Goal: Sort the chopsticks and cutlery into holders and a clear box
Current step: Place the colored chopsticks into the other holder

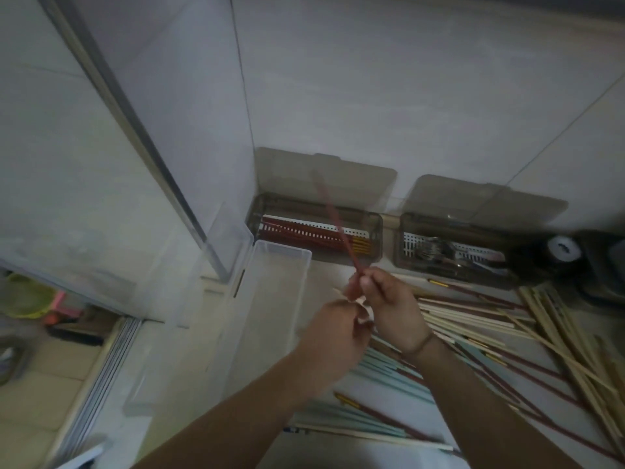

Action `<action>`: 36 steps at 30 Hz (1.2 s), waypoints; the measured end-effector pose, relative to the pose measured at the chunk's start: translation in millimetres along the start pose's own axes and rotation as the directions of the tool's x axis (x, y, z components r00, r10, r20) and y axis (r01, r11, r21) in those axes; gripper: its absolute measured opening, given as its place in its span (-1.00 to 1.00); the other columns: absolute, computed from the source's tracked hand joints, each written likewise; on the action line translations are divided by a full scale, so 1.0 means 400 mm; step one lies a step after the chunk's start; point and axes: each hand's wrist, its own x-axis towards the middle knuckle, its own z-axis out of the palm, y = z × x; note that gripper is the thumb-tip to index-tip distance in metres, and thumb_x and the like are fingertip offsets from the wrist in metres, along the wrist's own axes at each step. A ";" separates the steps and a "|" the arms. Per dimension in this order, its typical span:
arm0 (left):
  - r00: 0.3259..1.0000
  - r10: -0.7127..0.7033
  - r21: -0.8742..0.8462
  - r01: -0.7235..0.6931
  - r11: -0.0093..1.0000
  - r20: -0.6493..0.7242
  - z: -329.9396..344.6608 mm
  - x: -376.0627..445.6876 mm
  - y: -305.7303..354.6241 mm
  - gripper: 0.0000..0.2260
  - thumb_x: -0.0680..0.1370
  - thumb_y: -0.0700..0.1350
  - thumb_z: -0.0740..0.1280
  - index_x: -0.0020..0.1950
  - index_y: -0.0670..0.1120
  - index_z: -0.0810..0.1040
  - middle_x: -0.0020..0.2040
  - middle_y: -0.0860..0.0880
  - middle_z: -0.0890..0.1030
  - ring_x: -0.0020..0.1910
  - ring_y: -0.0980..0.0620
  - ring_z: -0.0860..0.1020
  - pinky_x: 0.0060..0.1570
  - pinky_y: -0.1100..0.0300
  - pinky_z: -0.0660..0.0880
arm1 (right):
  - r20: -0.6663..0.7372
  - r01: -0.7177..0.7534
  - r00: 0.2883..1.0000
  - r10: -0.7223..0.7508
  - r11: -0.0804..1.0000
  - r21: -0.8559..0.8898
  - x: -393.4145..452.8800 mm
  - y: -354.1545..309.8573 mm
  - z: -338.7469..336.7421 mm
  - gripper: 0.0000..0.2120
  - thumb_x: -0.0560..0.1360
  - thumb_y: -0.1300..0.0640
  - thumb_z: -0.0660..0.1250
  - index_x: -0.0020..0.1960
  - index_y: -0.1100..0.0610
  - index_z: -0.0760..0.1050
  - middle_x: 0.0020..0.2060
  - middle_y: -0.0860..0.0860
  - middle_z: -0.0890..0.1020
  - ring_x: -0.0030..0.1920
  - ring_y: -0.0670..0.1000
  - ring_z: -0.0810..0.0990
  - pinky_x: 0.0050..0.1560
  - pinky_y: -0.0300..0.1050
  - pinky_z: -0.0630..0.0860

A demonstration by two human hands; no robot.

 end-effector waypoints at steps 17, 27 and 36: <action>0.853 0.203 0.479 -0.449 0.754 0.481 0.123 -0.116 -0.074 -0.72 0.12 0.17 0.51 -0.42 0.00 0.57 -0.36 0.10 0.51 -0.41 0.18 0.51 -0.50 0.36 0.36 | 0.124 -0.039 0.982 0.144 0.792 -0.610 0.329 0.035 -0.033 -0.41 0.40 0.55 0.10 0.29 0.12 0.50 0.14 -0.04 0.53 0.19 -0.03 0.50 0.25 -0.31 0.36; 0.811 0.197 0.477 -0.500 0.723 0.551 0.140 -0.115 -0.069 -0.77 0.21 0.10 0.49 -0.40 -0.02 0.56 -0.36 0.09 0.54 -0.35 0.13 0.52 -0.31 0.35 0.40 | -0.186 0.136 0.951 -0.246 0.877 -0.462 0.094 0.053 -0.136 -0.82 0.52 0.24 0.27 0.04 0.12 0.61 -0.06 -0.05 0.62 -0.04 -0.05 0.59 0.03 -0.34 0.46; 0.875 0.259 0.483 -0.448 0.752 0.408 0.046 -0.051 -0.019 -0.87 0.36 0.04 0.49 -0.20 0.01 0.66 -0.16 0.10 0.60 -0.11 0.13 0.56 -0.16 0.28 0.40 | -0.229 0.107 0.928 -0.293 0.801 -0.589 -0.203 0.151 -0.197 -0.78 0.52 0.08 0.18 -0.02 0.07 0.59 -0.09 -0.05 0.60 -0.05 0.10 0.61 0.07 -0.35 0.43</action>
